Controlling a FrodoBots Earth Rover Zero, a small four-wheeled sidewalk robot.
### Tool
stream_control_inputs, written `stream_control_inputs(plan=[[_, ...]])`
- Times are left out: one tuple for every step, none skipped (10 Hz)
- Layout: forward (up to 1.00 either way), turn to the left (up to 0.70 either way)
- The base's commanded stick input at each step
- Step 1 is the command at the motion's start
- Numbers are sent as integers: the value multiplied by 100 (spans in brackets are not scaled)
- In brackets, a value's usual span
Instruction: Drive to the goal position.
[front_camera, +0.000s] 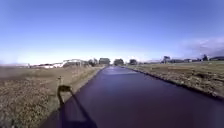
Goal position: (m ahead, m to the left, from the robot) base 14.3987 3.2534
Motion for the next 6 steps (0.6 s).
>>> stream_control_inputs(plan=[[100,0],[100,0],[100,0],[100,0],[100,0],[100,0]])
